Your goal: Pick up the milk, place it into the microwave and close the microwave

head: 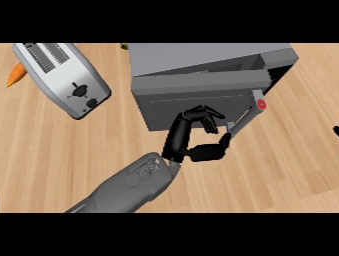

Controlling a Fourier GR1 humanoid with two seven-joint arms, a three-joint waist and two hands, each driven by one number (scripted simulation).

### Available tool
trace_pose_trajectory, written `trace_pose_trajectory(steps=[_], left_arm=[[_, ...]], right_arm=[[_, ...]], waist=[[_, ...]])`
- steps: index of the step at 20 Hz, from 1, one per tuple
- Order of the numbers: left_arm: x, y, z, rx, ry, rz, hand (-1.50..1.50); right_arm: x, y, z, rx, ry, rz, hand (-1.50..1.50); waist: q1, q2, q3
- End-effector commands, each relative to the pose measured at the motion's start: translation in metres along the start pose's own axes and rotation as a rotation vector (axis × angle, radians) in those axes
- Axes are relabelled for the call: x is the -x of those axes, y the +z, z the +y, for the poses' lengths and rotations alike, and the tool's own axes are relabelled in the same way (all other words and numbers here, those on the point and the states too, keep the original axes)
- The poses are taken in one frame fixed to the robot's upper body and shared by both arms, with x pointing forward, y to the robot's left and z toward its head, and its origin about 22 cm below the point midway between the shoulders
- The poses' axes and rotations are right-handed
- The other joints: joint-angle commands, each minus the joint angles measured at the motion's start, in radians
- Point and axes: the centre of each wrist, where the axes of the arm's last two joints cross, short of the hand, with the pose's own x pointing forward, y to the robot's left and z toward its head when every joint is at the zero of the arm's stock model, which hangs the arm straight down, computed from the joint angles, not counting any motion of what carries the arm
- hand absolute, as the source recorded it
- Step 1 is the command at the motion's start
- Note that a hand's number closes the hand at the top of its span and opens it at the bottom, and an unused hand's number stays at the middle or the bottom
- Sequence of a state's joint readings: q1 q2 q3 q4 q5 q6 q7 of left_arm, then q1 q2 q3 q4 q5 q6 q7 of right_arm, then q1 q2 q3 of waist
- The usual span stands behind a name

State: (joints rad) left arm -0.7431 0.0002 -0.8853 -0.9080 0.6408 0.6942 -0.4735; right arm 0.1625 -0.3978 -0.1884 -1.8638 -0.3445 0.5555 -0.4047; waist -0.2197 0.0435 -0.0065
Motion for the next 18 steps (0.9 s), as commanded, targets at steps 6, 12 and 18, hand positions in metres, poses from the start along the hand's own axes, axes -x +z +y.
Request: trace_pose_trajectory(steps=[6, 12, 18], left_arm=[[-0.015, -0.034, 0.009, -0.186, 0.01, 0.058, -1.5], [-0.026, -0.038, 0.006, -0.229, 0.068, 0.035, -1.5], [-0.025, -0.04, 0.008, -0.262, 0.074, 0.035, -1.5]], right_arm=[[-0.059, -0.039, -0.042, -0.039, 0.393, -0.091, 1.5], [-0.073, -0.055, -0.052, -0.039, 0.496, -0.121, 1.5], [-0.075, -0.06, -0.056, -0.045, 0.513, -0.121, 1.5]], waist=[[-0.047, 0.014, -0.001], [-0.033, 0.031, 0.0], [-0.047, 0.036, 0.002]])
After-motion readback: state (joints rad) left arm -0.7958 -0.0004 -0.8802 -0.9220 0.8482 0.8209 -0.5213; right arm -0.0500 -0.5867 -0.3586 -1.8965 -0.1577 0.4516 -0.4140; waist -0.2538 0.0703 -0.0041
